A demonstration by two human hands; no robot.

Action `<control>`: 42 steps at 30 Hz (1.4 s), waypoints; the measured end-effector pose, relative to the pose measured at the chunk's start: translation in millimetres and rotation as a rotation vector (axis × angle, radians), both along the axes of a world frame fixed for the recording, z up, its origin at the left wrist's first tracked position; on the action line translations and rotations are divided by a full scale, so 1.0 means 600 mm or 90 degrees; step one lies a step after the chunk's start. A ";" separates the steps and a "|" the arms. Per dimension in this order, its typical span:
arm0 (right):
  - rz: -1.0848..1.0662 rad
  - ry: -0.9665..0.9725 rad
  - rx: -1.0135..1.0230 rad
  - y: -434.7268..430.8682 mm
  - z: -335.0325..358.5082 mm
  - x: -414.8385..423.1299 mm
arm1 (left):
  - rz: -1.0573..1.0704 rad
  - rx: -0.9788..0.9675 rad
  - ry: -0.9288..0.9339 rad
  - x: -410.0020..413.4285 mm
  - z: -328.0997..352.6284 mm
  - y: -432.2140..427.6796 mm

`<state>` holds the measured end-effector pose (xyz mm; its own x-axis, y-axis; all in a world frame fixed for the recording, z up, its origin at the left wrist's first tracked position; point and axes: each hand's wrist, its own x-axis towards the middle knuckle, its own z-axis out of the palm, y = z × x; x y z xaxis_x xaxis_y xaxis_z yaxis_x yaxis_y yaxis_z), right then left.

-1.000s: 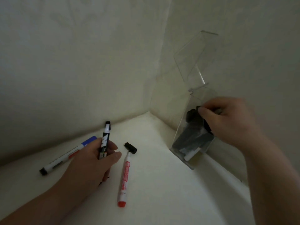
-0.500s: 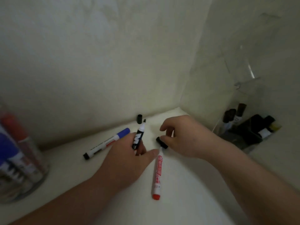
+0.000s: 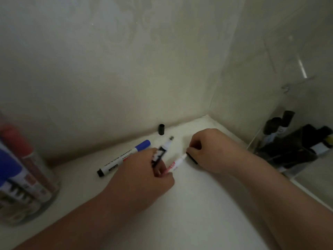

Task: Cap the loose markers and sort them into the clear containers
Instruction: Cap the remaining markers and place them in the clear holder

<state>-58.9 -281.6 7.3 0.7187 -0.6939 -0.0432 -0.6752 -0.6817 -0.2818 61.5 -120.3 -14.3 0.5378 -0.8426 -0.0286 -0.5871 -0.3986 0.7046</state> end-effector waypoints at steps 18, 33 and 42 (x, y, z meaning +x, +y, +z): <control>0.021 -0.536 0.622 0.004 -0.003 -0.011 | -0.099 -0.318 0.533 0.047 -0.014 -0.001; 0.203 -0.563 0.782 0.005 -0.008 -0.016 | -0.166 -0.274 0.488 0.044 -0.018 0.000; 0.262 -0.460 0.635 0.003 0.013 -0.029 | -0.165 -0.241 0.469 0.042 -0.011 0.006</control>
